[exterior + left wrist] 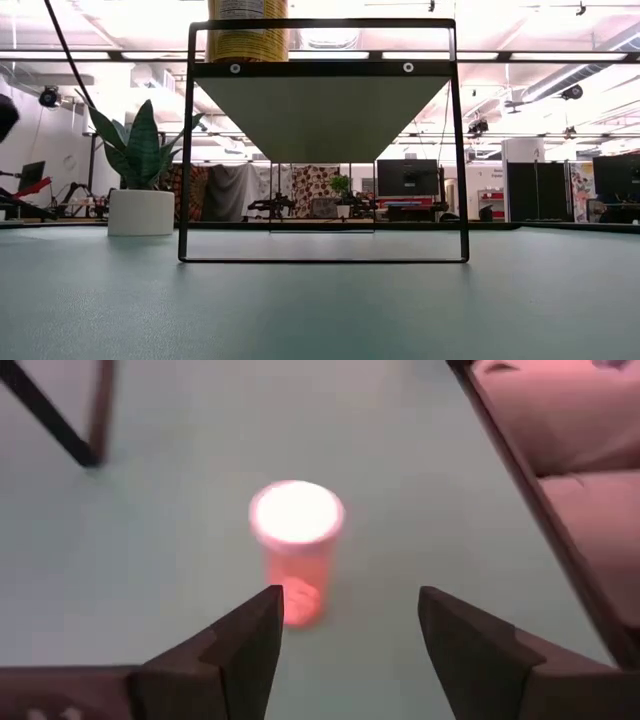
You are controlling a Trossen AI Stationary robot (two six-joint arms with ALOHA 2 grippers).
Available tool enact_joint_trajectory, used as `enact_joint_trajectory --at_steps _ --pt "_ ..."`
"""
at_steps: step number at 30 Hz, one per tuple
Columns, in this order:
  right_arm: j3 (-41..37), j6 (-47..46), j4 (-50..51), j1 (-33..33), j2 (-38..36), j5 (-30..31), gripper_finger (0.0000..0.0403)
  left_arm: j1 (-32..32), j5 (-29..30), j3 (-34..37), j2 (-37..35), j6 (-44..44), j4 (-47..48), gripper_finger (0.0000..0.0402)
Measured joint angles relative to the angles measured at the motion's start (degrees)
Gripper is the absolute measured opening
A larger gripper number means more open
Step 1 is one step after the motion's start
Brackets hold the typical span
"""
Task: Pick and place medicine bottles onto shelf by color
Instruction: Put the yellow pill bottle on the shelf
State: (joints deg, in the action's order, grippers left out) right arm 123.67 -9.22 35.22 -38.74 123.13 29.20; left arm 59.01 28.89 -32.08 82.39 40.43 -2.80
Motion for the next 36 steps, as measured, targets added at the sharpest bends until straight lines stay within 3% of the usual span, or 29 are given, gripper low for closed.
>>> enact_joint_trajectory --at_steps 12,24,29,36 --pt "-0.3 -0.31 -0.39 0.0 0.0 1.05 0.0009 -0.17 3.16 0.2 5.4 -0.54 -3.5 0.0185" --pt "-0.62 -0.26 -1.07 0.01 0.0 2.51 0.0009 -0.16 6.23 0.18 8.75 -1.82 -6.3 0.0103" --pt "-2.19 -0.24 -3.96 0.2 0.0 2.53 0.0009 -0.16 6.52 0.12 8.29 -2.19 -6.26 0.0073" --pt "-6.38 -0.22 -14.17 1.35 0.0 5.78 0.001 -0.16 8.22 -2.91 8.04 -8.83 -6.25 0.0074"
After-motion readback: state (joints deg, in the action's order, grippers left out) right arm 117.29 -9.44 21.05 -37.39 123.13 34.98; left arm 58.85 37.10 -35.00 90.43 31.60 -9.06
